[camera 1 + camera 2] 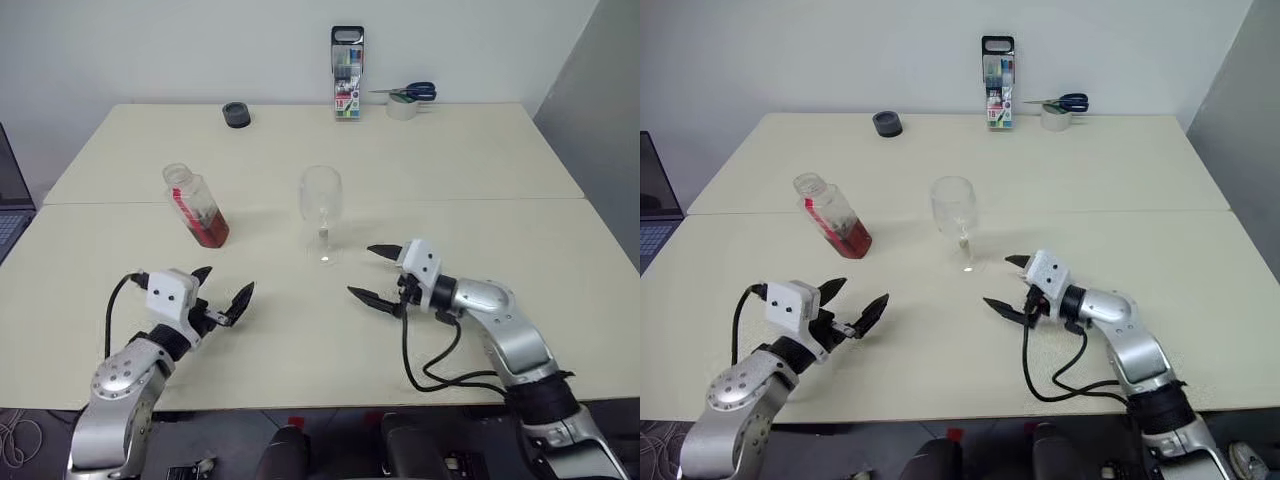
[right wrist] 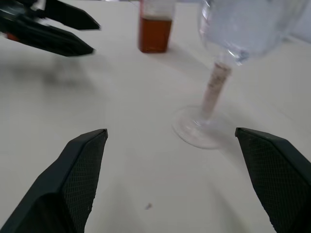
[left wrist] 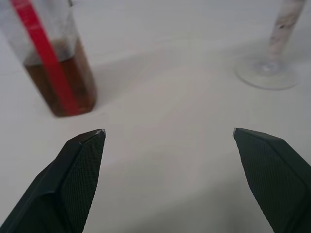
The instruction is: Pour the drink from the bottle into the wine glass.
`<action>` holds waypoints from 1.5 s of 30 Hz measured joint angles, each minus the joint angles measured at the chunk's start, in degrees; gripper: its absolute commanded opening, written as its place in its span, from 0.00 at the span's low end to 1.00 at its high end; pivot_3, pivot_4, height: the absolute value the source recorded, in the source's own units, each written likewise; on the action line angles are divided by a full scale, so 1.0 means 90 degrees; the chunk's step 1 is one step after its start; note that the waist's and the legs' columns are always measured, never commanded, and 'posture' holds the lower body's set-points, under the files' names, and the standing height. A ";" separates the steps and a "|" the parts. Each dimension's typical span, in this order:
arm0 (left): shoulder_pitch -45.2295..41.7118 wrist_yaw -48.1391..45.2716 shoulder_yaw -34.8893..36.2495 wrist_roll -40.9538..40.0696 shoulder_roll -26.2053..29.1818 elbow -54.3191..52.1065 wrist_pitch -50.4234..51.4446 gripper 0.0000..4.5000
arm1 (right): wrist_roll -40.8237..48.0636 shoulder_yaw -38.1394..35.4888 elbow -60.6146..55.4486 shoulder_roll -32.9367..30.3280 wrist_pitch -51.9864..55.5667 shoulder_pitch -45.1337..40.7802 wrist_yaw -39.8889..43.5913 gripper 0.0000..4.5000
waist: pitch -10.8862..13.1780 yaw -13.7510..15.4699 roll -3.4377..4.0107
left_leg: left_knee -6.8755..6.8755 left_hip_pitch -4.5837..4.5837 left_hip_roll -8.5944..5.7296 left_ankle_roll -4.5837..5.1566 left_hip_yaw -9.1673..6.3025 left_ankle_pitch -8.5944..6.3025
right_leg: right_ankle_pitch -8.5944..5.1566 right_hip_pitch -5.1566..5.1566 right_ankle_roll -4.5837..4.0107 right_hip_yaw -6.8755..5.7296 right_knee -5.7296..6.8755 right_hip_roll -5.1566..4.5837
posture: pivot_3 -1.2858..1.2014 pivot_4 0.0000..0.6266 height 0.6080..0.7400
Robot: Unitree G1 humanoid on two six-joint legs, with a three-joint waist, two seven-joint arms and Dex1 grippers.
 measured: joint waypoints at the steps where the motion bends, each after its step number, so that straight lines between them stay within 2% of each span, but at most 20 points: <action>1: -0.0020 0.0086 0.0043 0.0043 -0.0019 0.0109 -0.0046 1.00 | 0.0275 -0.0072 -0.0295 -0.0145 0.0323 0.0027 0.0097 1.00 | 0.0000 0.0016 0.0000 | 0.0001 0.0000 -0.0002 0.0000 -0.0001 0.0000 | 0.0000 0.0001 0.0000 -0.0001 0.0000 0.0000 | 0.52 0.24 1.00; 6: -0.0439 0.0165 0.0163 -0.0014 -0.0011 0.0522 -0.0063 1.00 | 0.1127 -0.0372 -0.1239 -0.0313 0.1295 0.0024 0.0072 1.00 | -0.0003 0.0053 -0.0005 | 0.0001 0.0000 -0.0003 0.0000 -0.0002 0.0000 | 0.0000 0.0006 0.0001 -0.0007 -0.0002 0.0002 | 0.52 0.24 1.00; 14: -0.1283 -0.0047 0.0311 -0.0105 0.0382 0.1349 -0.0120 1.00 | 0.1700 -0.0432 -0.2004 -0.0461 0.2078 0.0023 -0.0189 1.00 | -0.0003 0.0066 -0.0007 | 0.0001 0.0000 -0.0004 -0.0001 -0.0002 0.0001 | 0.0000 0.0005 0.0001 -0.0007 -0.0004 0.0001 | 0.52 0.24 1.00; 30: -0.2721 -0.0388 0.0225 0.0037 0.0642 0.3126 -0.0609 1.00 | 0.1978 -0.0447 -0.2109 -0.0471 0.2280 -0.0052 -0.0624 1.00 | -0.0003 0.0079 -0.0009 | 0.0003 -0.0002 -0.0004 -0.0009 -0.0002 0.0005 | 0.0000 0.0003 0.0001 -0.0009 -0.0005 0.0001 | 0.52 0.24 1.00; 45: -0.3533 -0.0686 0.0012 0.0252 0.0758 0.4312 -0.1041 1.00 | 0.2313 -0.0499 -0.2267 -0.0480 0.2445 -0.0233 -0.0791 1.00 | -0.0005 0.0078 -0.0012 | 0.0004 -0.0005 -0.0005 -0.0012 -0.0004 0.0007 | 0.0000 0.0001 0.0001 -0.0010 -0.0004 0.0000 | 0.52 0.24 1.00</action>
